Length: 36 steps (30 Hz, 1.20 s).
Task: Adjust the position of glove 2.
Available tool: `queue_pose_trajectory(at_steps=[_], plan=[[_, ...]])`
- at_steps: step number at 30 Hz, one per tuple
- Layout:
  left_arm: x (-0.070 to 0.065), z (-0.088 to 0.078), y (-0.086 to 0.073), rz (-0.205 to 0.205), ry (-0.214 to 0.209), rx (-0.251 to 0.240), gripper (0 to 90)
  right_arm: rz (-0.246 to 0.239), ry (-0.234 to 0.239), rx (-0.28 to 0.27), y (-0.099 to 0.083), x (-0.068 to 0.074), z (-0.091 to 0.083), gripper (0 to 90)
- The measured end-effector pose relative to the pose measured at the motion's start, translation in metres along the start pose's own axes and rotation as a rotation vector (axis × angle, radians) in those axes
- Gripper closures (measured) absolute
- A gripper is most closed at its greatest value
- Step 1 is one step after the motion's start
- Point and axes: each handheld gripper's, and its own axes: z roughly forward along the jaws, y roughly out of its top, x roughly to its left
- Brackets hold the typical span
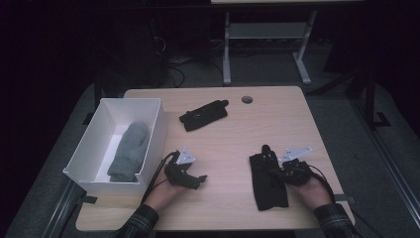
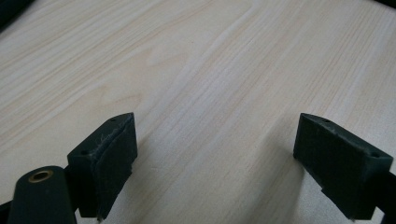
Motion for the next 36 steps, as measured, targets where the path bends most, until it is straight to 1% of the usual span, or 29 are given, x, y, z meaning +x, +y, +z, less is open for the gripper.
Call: queue_pose_trajectory(at_steps=[1, 2, 4, 5, 6, 7, 8, 9, 10, 11, 12, 13, 14, 15, 16, 17, 18, 19, 21, 23, 25, 26, 27, 28, 30, 31, 34, 35, 36], plan=[[0.000, 0.000, 0.000, 0.000, 0.000, 0.000, 12.8, 0.000, 0.000, 0.000, 0.000, 0.000, 0.000, 90.0], [0.000, 0.000, 0.000, 0.000, 0.000, 0.000, 12.8, -0.004, 0.003, -0.002, -0.003, 0.004, -0.002, 90.0], [0.000, 0.000, 0.000, -0.001, 0.000, 0.000, 12.8, -0.005, 0.003, -0.002, -0.003, 0.004, -0.002, 89.5], [0.000, 0.000, 0.000, -0.001, 0.000, 0.000, 12.8, -0.006, -0.002, -0.008, -0.003, 0.004, -0.003, 85.1], [0.000, 0.000, 0.000, 0.000, 0.000, 0.000, 12.8, -0.005, 0.006, -0.018, -0.003, 0.003, -0.004, 78.1], [0.000, 0.000, 0.000, 0.000, 0.000, 0.000, 12.8, -0.001, 0.013, -0.040, -0.003, 0.001, -0.006, 73.9], [0.000, 0.000, 0.000, -0.001, 0.000, 0.000, 12.8, 0.007, 0.012, -0.062, -0.003, -0.001, -0.009, 72.0], [0.000, 0.000, 0.000, -0.001, 0.000, 0.000, 12.8, 0.009, 0.002, -0.084, -0.003, -0.002, -0.012, 68.8], [0.000, 0.000, 0.000, 0.000, 0.000, 0.000, 12.8, 0.023, -0.026, -0.113, -0.004, -0.007, -0.016, 60.6], [0.000, 0.000, 0.000, 0.000, 0.000, 0.000, 12.8, 0.023, -0.026, -0.113, -0.004, -0.007, -0.016, 60.6], [0.000, 0.000, 0.000, 0.000, 0.000, 0.000, 12.8, 0.035, -0.037, -0.120, -0.005, -0.009, -0.018, 55.9], [0.000, 0.000, 0.000, -0.002, -0.001, 0.000, 12.8, 0.053, -0.068, -0.144, -0.009, -0.017, -0.020, 46.8], [0.000, 0.000, 0.000, -0.002, -0.001, 0.000, 12.8, 0.053, -0.068, -0.144, -0.009, -0.017, -0.020, 46.8], [0.000, 0.000, 0.000, -0.002, -0.001, 0.000, 12.8, 0.068, -0.084, -0.156, -0.012, -0.022, -0.021, 42.8], [0.000, 0.000, 0.000, -0.002, -0.001, 0.000, 12.8, 0.096, -0.118, -0.154, -0.020, -0.033, -0.022, 34.8], [0.000, 0.000, 0.000, -0.002, -0.001, 0.000, 12.8, 0.096, -0.118, -0.154, -0.020, -0.033, -0.022, 34.8], [0.000, 0.000, 0.000, -0.001, -0.001, 0.000, 12.8, 0.125, -0.137, -0.139, -0.028, -0.042, -0.020, 30.3], [0.000, 0.000, 0.000, -0.001, -0.001, 0.000, 12.8, 0.125, -0.137, -0.139, -0.028, -0.042, -0.020, 30.3], [0.000, 0.000, 0.000, 0.002, -0.001, 0.000, 12.8, 0.159, -0.143, -0.120, -0.034, -0.048, -0.017, 27.4], [0.000, -0.001, 0.002, -0.005, 0.001, 0.005, 15.3, 0.170, -0.179, -0.103, -0.036, -0.052, -0.014, 25.6], [0.000, -0.002, 0.006, -0.012, 0.010, 0.015, 28.3, 0.182, -0.190, -0.107, -0.038, -0.053, -0.013, 24.2], [0.000, -0.002, 0.006, -0.012, 0.010, 0.015, 32.8, 0.182, -0.190, -0.107, -0.038, -0.053, -0.013, 24.2], [0.000, -0.003, 0.009, -0.007, 0.021, 0.023, 32.8, 0.182, -0.194, -0.113, -0.039, -0.053, -0.013, 23.1], [0.002, -0.004, 0.011, -0.004, 0.028, 0.026, 38.6, 0.185, -0.195, -0.118, -0.040, -0.053, -0.013, 20.5], [0.005, -0.004, 0.017, -0.014, 0.052, 0.028, 52.0, 0.183, -0.199, -0.132, -0.041, -0.052, -0.011, 16.9], [0.006, -0.003, 0.023, -0.029, 0.064, 0.036, 67.3, 0.186, -0.203, -0.129, -0.041, -0.052, -0.010, 15.4], [0.011, 0.001, 0.034, -0.064, 0.089, 0.042, 87.8, 0.192, -0.204, -0.122, -0.040, -0.051, -0.010, 13.9], [0.014, 0.002, 0.039, -0.075, 0.096, 0.043, 89.5, 0.192, -0.204, -0.122, -0.040, -0.051, -0.010, 13.9], [0.017, 0.004, 0.044, -0.072, 0.107, 0.050, 89.6, 0.192, -0.204, -0.122, -0.040, -0.051, -0.010, 13.9]])
